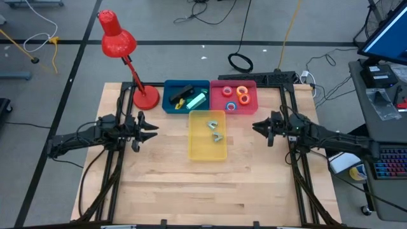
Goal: Pick and place Stapler, Stapler remover, tape
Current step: Return to Home Position
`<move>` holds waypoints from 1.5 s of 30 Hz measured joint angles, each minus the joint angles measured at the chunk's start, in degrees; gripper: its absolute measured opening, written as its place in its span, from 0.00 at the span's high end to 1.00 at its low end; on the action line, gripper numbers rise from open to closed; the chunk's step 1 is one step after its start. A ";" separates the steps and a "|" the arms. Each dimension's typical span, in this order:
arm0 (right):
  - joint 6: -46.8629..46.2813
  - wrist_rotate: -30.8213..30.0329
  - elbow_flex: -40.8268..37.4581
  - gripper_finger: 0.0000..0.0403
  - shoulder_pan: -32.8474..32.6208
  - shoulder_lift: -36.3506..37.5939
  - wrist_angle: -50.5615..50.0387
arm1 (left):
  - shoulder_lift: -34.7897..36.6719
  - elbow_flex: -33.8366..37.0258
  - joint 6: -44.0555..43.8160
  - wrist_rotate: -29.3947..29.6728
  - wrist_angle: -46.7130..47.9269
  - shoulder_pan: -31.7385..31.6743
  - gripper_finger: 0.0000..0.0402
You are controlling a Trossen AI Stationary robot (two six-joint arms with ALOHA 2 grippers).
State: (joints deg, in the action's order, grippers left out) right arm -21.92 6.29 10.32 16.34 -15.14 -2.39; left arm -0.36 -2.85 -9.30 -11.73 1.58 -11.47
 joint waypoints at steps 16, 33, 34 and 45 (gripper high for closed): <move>2.34 2.18 -8.12 0.79 0.13 0.04 2.65 | 0.00 0.00 -0.08 0.11 -0.10 -0.02 0.67; 25.06 -3.38 -8.34 0.80 -5.72 15.04 4.43 | 0.00 0.00 -0.11 0.16 -0.16 0.00 0.67; 25.08 -3.48 -8.34 0.80 -6.36 14.96 4.34 | 0.00 0.00 -0.11 0.19 -0.11 -0.01 0.67; 32.55 -6.63 -8.34 0.81 -16.19 15.07 1.33 | 0.00 0.00 -0.11 0.24 -0.11 -0.02 0.67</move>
State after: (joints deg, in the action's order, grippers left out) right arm 10.63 -0.34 1.98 0.15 -0.08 -1.06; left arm -0.36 -2.85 -9.41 -11.49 1.48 -11.48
